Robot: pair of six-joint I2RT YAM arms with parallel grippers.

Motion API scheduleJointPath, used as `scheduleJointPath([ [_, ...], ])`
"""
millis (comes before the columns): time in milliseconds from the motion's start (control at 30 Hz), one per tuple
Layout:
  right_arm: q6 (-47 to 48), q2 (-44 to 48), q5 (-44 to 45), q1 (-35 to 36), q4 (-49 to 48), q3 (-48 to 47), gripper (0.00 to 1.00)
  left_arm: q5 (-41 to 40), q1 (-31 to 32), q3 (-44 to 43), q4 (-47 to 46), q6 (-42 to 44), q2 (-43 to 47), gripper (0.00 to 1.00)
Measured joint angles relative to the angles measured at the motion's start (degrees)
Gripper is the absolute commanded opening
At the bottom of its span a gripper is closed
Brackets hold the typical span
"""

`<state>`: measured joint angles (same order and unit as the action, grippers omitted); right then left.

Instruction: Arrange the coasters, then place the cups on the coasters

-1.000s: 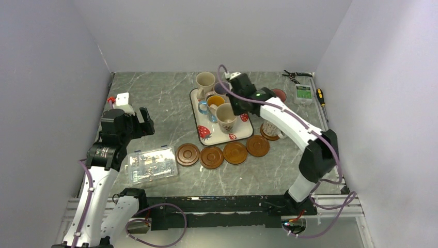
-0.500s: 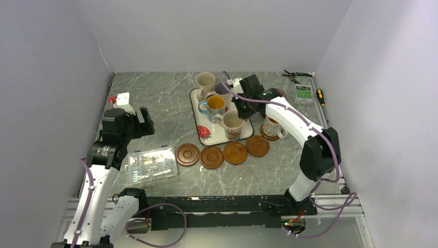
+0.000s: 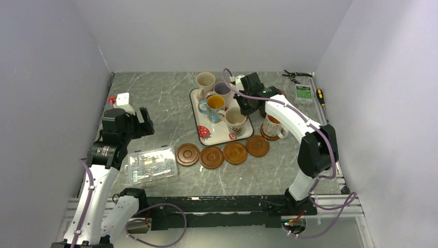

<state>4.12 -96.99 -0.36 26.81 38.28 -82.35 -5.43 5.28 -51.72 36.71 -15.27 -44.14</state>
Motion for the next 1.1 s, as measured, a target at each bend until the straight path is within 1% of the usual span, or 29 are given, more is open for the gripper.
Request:
scheduleJointPath([
  [33, 0.0, -0.5, 0.6, 0.1, 0.3, -0.5, 0.09, 0.0, 0.0, 0.0, 0.0, 0.0, 0.0, 0.94],
  [67, 0.0, -1.2, 1.1, 0.2, 0.7, -1.2, 0.21, 0.0, 0.0, 0.0, 0.0, 0.0, 0.0, 0.94],
  [100, -0.1, -2.0, 1.7, 0.2, 1.0, -1.8, 0.31, 0.0, 0.0, 0.0, 0.0, 0.0, 0.0, 0.94],
  [167, -0.6, -3.1, 3.2, 0.1, 1.0, -2.6, 0.48, -0.1, 0.0, 0.0, 0.0, 0.0, 0.0, 0.94],
  [233, -1.4, -3.2, 4.6, -0.1, 0.6, -2.9, 0.57, 0.0, 0.0, 0.0, 0.0, 0.0, -0.1, 0.94],
  [267, -1.6, -3.0, 5.5, -0.2, 0.6, -3.1, 0.6, 0.0, 0.0, 0.0, 0.0, 0.0, -0.2, 0.94],
  [333, -2.4, -2.6, 6.9, -0.2, 0.6, -3.2, 0.62, 0.0, 0.0, 0.0, 0.0, 0.0, -0.3, 0.94],
  [467, -6.2, -1.1, 10.6, -0.2, 2.6, -4.8, 0.63, 0.0, 0.0, 0.0, 0.0, 0.0, -0.4, 0.94],
  [567, -13.4, 1.4, 13.0, -0.1, 4.3, -6.7, 0.63, 0.0, 0.0, 0.0, 0.0, 0.0, -0.4, 0.94],
  [700, -25.4, 6.8, 14.6, 0.9, 3.7, -6.6, 0.63, 0.0, 0.0, 0.0, 0.0, 0.0, -0.4, 0.94],
  [733, -29.9, 9.2, 14.9, 1.4, 1.9, -5.2, 0.63, 0.1, 0.0, 0.0, 0.0, 0.0, -0.4, 0.94],
  [867, -40.1, 13.2, 15.0, 3.1, -3.0, 0.0, 0.64, 0.3, 0.0, 0.0, 0.0, 0.0, -0.2, 0.94],
  [1100, -56.5, 12.5, 15.5, 3.4, -7.6, 7.7, 0.65, 0.7, 0.0, 0.0, 0.0, 0.0, 0.6, 0.94],
])
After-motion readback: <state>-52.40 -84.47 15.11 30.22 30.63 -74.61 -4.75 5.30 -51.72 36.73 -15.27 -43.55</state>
